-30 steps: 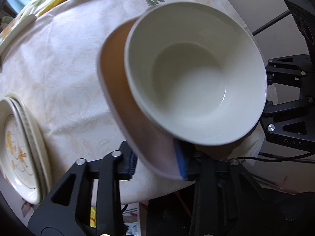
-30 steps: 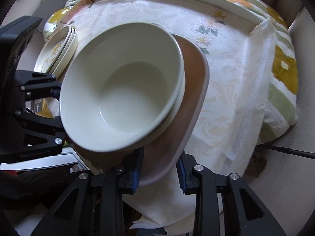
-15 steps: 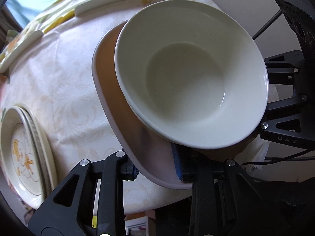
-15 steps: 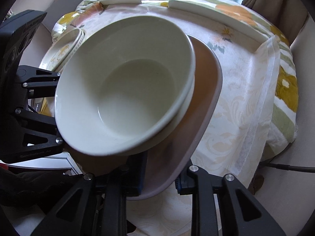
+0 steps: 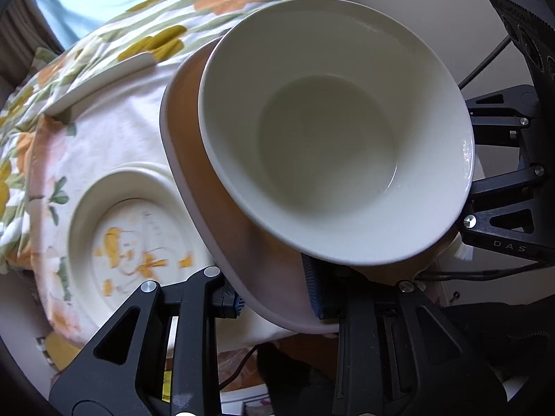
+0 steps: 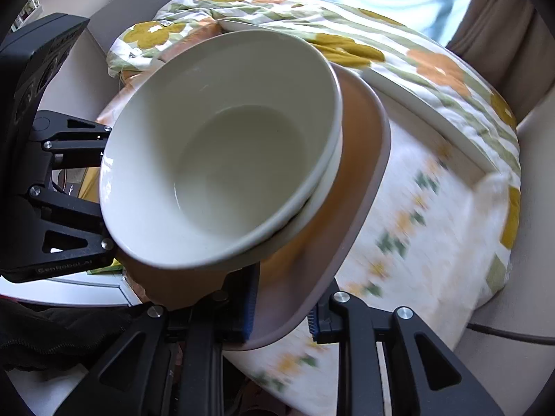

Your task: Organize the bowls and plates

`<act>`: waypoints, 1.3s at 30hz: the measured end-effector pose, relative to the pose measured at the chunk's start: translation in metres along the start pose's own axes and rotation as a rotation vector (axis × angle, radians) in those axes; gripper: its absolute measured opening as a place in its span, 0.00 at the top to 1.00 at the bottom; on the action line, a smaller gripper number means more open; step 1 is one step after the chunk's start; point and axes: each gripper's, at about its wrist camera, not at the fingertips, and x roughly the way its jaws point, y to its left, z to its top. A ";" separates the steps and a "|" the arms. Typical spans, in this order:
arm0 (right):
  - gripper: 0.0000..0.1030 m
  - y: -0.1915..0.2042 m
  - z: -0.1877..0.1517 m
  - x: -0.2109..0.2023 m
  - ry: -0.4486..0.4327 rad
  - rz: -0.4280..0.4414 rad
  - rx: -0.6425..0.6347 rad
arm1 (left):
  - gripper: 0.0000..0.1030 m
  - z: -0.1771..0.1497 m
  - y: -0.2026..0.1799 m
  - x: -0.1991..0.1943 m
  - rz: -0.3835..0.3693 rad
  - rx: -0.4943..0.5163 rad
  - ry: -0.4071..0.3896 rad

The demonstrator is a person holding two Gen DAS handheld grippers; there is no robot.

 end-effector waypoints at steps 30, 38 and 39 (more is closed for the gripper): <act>0.79 0.123 0.076 0.082 0.021 -0.008 0.144 | 0.76 -0.062 0.190 0.024 -0.070 0.121 0.102; 0.79 0.124 0.082 0.086 0.046 -0.013 0.158 | 0.76 -0.056 0.191 0.027 -0.069 0.109 0.133; 0.79 0.124 0.081 0.086 0.050 -0.011 0.162 | 0.76 -0.055 0.192 0.027 -0.070 0.106 0.141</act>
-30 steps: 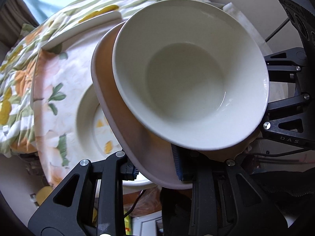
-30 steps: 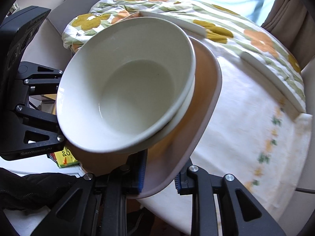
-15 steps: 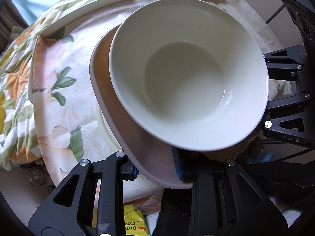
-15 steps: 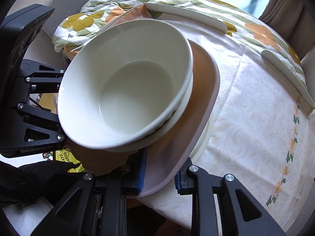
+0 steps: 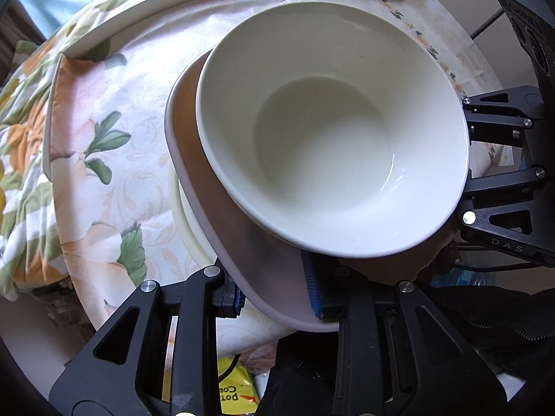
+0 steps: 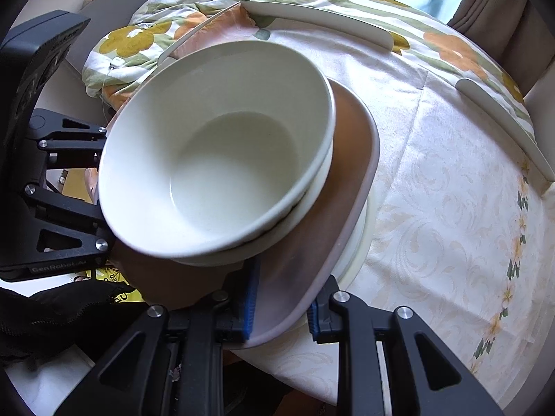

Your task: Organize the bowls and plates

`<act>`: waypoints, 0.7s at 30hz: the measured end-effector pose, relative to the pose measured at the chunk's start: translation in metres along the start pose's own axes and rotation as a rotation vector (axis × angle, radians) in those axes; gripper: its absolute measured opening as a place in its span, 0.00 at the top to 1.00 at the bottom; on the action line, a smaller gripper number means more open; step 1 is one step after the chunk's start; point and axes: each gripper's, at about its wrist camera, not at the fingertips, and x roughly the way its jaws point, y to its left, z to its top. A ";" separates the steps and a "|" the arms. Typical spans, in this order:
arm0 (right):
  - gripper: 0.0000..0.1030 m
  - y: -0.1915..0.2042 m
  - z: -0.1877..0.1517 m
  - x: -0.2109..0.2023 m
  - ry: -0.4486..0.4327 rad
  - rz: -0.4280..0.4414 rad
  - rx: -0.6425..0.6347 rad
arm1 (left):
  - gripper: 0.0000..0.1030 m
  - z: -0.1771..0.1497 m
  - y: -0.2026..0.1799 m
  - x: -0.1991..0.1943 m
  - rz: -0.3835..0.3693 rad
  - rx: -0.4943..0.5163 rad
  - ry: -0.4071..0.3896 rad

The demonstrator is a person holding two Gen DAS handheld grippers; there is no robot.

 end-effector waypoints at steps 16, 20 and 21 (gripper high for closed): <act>0.56 -0.002 0.011 -0.013 0.110 0.001 0.032 | 0.73 0.007 0.006 -0.013 -0.044 -0.045 0.132; 0.56 -0.003 0.008 -0.022 0.102 -0.002 0.077 | 0.29 0.007 0.003 -0.028 -0.045 -0.024 0.121; 0.56 -0.004 0.008 -0.024 0.098 -0.001 0.087 | 0.27 0.007 0.004 -0.034 -0.052 -0.023 0.107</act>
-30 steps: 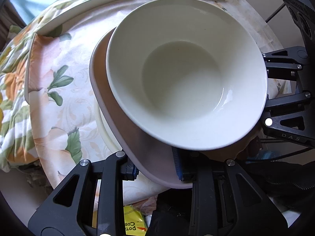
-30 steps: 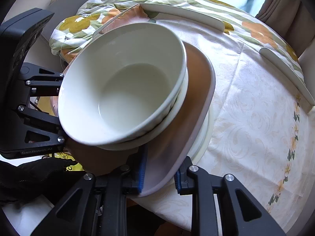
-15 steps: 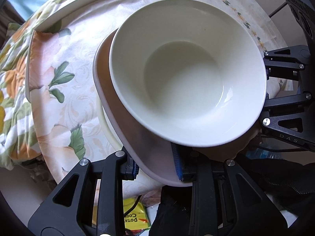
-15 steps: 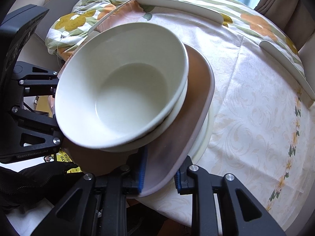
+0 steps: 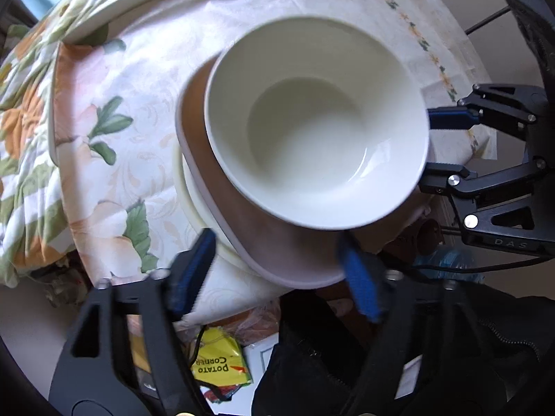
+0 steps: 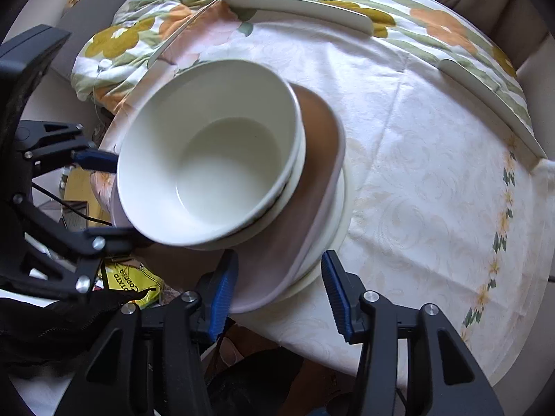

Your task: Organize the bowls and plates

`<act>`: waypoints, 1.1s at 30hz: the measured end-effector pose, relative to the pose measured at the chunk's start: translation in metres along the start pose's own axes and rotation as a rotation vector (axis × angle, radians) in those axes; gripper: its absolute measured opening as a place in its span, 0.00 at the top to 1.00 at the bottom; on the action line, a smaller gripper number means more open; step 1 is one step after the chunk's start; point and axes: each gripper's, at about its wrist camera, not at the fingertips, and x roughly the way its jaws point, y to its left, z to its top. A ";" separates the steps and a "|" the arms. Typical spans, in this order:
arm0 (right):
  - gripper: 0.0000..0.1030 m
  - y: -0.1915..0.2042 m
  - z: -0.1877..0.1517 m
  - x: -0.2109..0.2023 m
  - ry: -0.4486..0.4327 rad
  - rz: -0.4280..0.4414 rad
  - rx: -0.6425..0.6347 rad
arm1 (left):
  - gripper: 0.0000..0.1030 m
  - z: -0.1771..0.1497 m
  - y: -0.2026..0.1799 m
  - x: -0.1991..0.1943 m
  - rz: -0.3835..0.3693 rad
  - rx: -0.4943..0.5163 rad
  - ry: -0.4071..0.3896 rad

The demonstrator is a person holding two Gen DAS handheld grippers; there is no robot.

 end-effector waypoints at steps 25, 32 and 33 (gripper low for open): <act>0.23 0.041 -0.153 -0.245 -0.628 -0.154 0.119 | 0.16 -0.146 -0.127 -0.223 0.195 -0.251 -0.758; 0.03 0.045 -0.191 -0.294 -0.860 -0.271 0.269 | 0.00 -0.187 -0.169 -0.279 0.328 -0.269 -1.032; 0.03 0.045 -0.195 -0.297 -0.876 -0.280 0.278 | 0.00 -0.189 -0.172 -0.281 0.340 -0.272 -1.044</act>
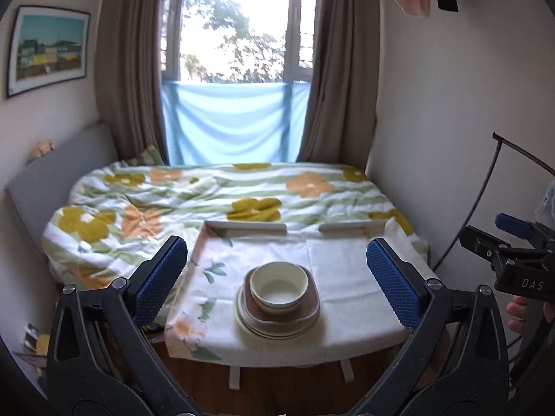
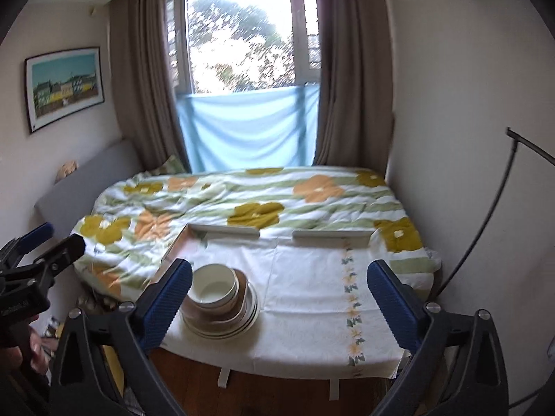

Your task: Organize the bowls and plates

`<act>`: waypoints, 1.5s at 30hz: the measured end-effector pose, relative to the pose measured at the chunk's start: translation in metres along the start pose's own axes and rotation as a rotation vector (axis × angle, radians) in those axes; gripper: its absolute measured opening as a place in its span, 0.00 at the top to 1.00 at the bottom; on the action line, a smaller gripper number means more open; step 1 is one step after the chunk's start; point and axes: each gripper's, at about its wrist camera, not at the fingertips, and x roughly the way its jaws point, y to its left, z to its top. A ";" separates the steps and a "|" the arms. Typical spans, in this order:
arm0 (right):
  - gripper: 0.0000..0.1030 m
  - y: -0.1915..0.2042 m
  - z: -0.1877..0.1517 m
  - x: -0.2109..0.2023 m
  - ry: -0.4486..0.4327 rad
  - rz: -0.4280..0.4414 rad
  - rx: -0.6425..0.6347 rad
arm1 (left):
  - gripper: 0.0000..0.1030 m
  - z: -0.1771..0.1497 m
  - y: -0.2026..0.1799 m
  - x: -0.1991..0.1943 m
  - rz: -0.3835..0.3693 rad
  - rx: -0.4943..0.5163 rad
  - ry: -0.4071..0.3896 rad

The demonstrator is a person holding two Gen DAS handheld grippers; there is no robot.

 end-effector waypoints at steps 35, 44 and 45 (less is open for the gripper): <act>0.03 0.001 -0.012 -0.012 -0.042 -0.050 0.005 | 0.00 -0.007 -0.017 -0.008 0.032 0.066 -0.017; 0.03 0.000 -0.011 -0.012 -0.041 -0.048 0.005 | 0.00 -0.007 -0.017 -0.008 0.037 0.069 -0.020; 0.03 0.000 -0.011 -0.012 -0.042 -0.048 0.004 | 0.00 -0.007 -0.018 -0.007 0.037 0.069 -0.022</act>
